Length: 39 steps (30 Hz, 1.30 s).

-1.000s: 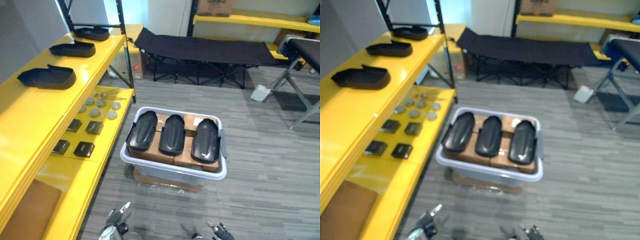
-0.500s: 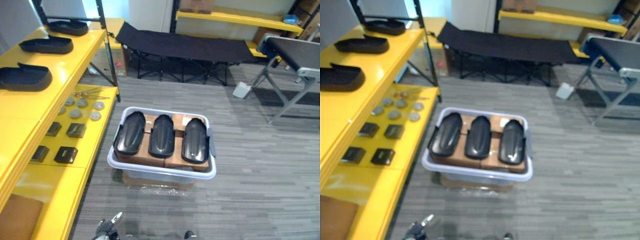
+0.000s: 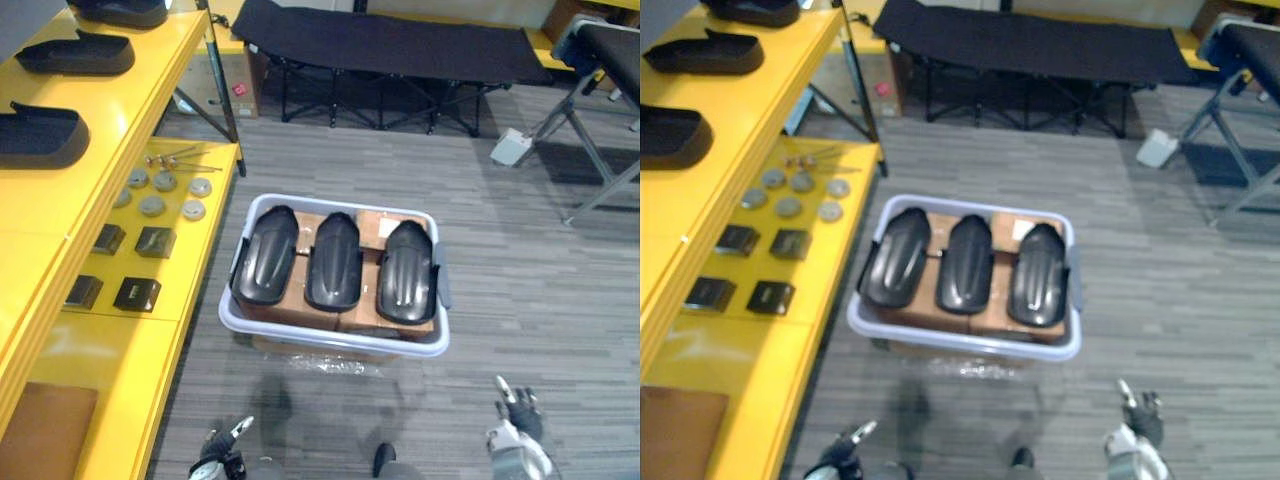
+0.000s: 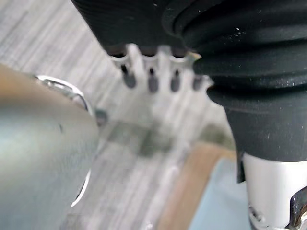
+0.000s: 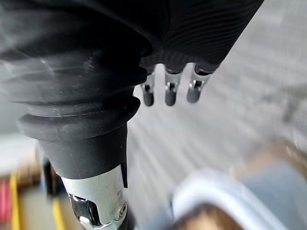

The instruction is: Walk over and take plastic housings, then place them on the shelf

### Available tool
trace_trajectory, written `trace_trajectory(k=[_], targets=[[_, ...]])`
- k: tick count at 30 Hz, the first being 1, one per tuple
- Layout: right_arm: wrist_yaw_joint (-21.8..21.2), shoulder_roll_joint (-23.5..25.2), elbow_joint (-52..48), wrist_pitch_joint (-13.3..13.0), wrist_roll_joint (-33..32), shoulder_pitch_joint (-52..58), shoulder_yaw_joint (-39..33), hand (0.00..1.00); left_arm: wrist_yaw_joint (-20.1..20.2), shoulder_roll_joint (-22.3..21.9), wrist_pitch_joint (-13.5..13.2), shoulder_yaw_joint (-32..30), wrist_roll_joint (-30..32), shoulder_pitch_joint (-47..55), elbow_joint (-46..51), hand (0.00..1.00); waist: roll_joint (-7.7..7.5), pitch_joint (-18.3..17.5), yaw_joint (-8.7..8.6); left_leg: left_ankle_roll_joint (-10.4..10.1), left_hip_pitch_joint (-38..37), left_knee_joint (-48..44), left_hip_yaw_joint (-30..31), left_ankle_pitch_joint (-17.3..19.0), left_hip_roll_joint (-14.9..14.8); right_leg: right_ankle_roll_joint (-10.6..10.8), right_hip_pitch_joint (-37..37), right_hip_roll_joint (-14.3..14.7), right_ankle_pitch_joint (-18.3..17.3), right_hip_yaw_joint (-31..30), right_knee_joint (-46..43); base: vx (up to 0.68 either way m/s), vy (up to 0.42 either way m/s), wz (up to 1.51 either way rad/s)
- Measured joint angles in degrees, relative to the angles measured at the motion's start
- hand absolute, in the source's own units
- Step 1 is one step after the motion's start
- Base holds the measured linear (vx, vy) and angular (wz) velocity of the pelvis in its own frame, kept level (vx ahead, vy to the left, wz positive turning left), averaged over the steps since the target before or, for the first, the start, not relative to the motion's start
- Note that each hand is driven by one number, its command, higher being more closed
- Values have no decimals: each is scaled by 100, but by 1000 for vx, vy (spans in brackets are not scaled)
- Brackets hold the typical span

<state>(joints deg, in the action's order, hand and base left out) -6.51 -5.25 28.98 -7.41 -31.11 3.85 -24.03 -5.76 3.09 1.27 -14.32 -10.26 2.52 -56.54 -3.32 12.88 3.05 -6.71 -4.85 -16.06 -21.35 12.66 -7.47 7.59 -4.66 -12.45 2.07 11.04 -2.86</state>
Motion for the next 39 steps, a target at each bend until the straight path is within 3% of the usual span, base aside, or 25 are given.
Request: trace_trajectory(k=[1,2,3,4,5,6,7,8,9,11,14,17,21,25,28,30,33,35,39], targets=[[-21,-59,-107,0,-1,-79,36,0,7,27,-24,-1,-3,7,57,0,-64,44,2,41,190,-370,81,16,21,-9,-49,-131,18,-13,-34,40,51,12],[-52,-216,-197,-1,-1,-225,93,0,8,55,-57,66,-5,82,125,0,-122,57,-25,69,174,133,314,88,155,-7,-89,-235,20,-24,-65,2,75,6],[-75,-531,-255,10,-6,-411,106,0,16,48,-62,251,-29,169,154,0,116,-32,-106,170,13,741,497,-147,160,20,-6,-140,17,-21,-223,13,71,-2],[-72,-656,-289,62,-8,-595,125,0,-1,46,-64,340,-23,213,180,0,185,-15,-87,201,13,727,506,-169,139,48,186,-142,-7,-3,-546,21,71,-6],[-47,-699,-417,114,-10,-769,127,0,-5,196,-65,433,8,276,218,0,260,27,-76,201,39,617,564,-169,2,145,317,23,-310,-85,-622,41,17,3],[47,-709,-581,122,-17,-853,182,0,-12,364,-75,434,8,341,186,0,259,73,-86,201,77,506,655,-169,-106,36,214,362,-417,-217,94,23,3,11],[76,-714,-663,123,-18,-900,187,0,-19,451,-83,434,7,371,190,0,200,95,-90,198,105,446,691,-166,-109,28,196,488,-372,-241,431,53,-57,22],[199,-747,-845,125,-14,-1008,200,0,-15,613,-109,441,7,372,212,0,-29,217,-100,179,174,222,731,-132,18,-203,221,621,339,-344,736,81,-108,24],[257,-842,-894,124,-10,-1066,213,0,-19,636,-119,443,6,351,216,0,-90,274,-139,189,237,22,822,-51,58,-234,209,567,239,-107,664,98,-81,15],[592,-1308,-970,143,40,-1514,277,0,-6,328,-248,581,7,327,373,0,224,571,-212,208,780,-905,1087,177,-100,-231,284,601,262,-208,521,50,17,-1],[913,-1612,-983,162,42,-1706,286,0,-92,333,-393,847,-169,160,440,0,634,738,-237,203,810,-584,1309,413,-39,-224,557,713,254,-229,450,10,47,-6],[1047,-1611,-975,275,31,-1748,326,0,-297,350,-495,898,-555,63,705,0,527,1054,-227,207,798,-668,1334,412,27,-229,582,647,250,-232,308,-21,48,-1],[1339,-1612,-742,256,-15,-1776,305,0,-642,369,-752,1009,-881,61,891,0,402,1129,-209,208,803,-668,1625,411,69,-328,570,632,184,-160,175,10,44,15],[1701,-1612,-71,132,-361,-1821,153,0,-1060,248,-976,1033,-1014,65,1087,0,511,1197,-147,214,926,-626,1873,403,105,-349,583,602,158,41,171,10,-6,27],[1864,-1581,205,-33,-411,-1764,82,0,-1388,66,-1141,965,-985,142,1073,0,575,1224,-40,201,1128,-800,1914,371,168,-332,696,552,146,128,167,0,-1,1],[1914,-1530,183,-153,-420,-1719,86,0,-1470,-67,-1197,809,-922,225,1015,0,566,1231,-9,210,1346,-1408,1910,366,165,-304,659,544,127,70,155,17,14,-24],[1984,-1496,-92,-377,-437,-1496,47,0,-1652,-153,-1493,795,-610,214,1003,0,518,1258,32,347,1644,-2257,1889,282,149,-303,640,453,128,-196,21,23,117,-35],[2036,-1253,-111,-545,-522,-1334,-47,0,-1674,-138,-1612,887,-380,156,1050,0,496,1267,-117,332,1316,-1296,1703,503,100,-242,755,435,90,-238,-144,21,169,-17],[1914,-613,-46,-602,-507,-575,-170,0,-1846,-5,-1552,884,7,-16,1132,0,270,1349,-17,331,833,-1224,1408,505,131,-231,748,357,89,-348,-745,-9,116,-19]])
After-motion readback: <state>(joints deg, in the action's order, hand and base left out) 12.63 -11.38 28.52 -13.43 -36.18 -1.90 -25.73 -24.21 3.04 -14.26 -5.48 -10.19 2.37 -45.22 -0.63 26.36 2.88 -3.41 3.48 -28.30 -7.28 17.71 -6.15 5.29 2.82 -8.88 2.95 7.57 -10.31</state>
